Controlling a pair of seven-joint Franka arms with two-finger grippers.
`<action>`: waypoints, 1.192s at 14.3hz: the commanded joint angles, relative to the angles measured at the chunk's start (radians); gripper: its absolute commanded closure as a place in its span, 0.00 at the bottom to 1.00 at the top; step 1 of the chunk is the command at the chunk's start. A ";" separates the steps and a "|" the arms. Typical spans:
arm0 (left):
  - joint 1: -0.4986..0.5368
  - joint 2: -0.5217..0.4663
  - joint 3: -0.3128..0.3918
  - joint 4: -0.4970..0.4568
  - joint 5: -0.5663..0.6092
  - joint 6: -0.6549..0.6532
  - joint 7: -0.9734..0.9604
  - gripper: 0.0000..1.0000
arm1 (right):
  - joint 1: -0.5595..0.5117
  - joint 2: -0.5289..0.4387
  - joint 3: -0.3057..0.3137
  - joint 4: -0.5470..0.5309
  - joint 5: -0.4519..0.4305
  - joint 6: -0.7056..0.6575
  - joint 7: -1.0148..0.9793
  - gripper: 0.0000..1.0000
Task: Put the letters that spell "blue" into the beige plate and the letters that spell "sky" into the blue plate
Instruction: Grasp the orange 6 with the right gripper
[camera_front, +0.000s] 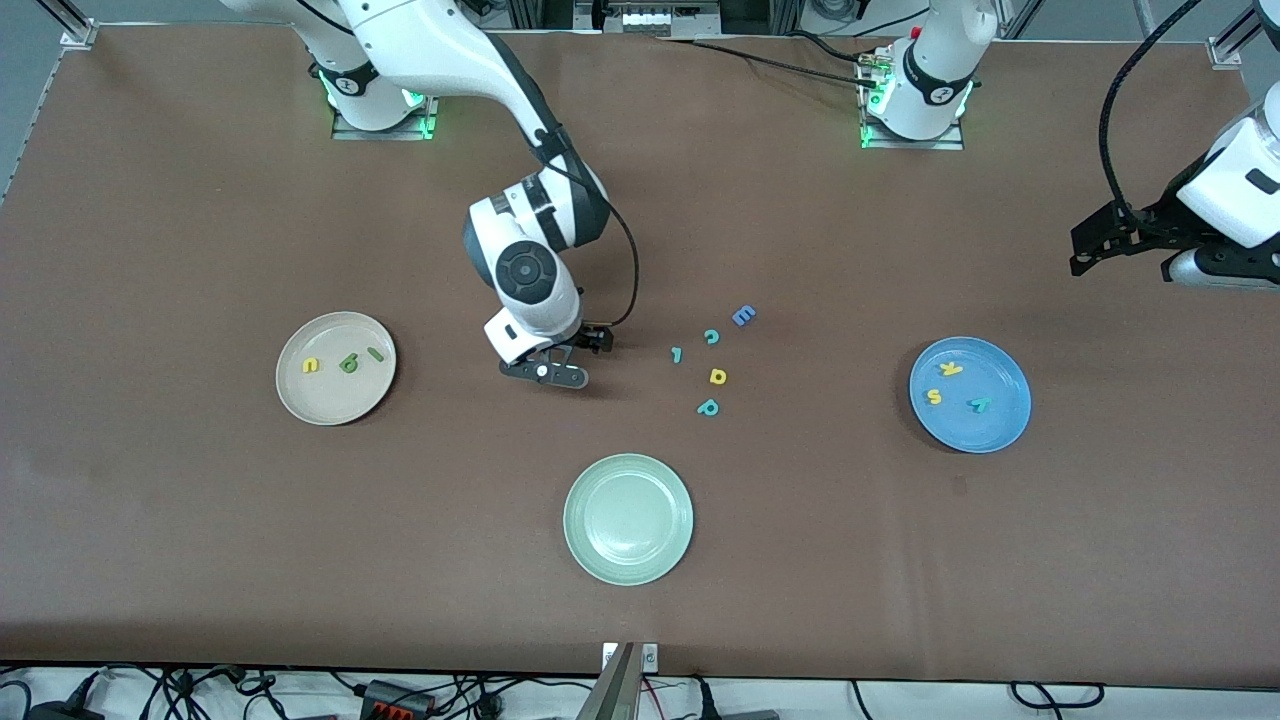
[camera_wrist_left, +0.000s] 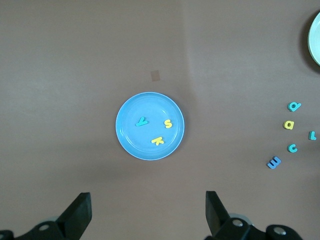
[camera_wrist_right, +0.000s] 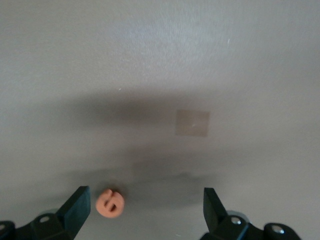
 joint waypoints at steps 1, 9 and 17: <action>-0.004 0.012 0.002 0.030 -0.010 -0.019 0.019 0.00 | 0.032 0.056 -0.007 0.049 0.022 0.053 0.169 0.00; -0.003 0.014 -0.015 0.032 -0.008 -0.021 0.018 0.00 | 0.050 0.081 -0.007 0.098 0.132 0.010 0.335 0.03; -0.001 0.012 -0.015 0.030 -0.011 -0.022 0.019 0.00 | 0.050 0.096 -0.007 0.086 0.129 0.007 0.337 0.23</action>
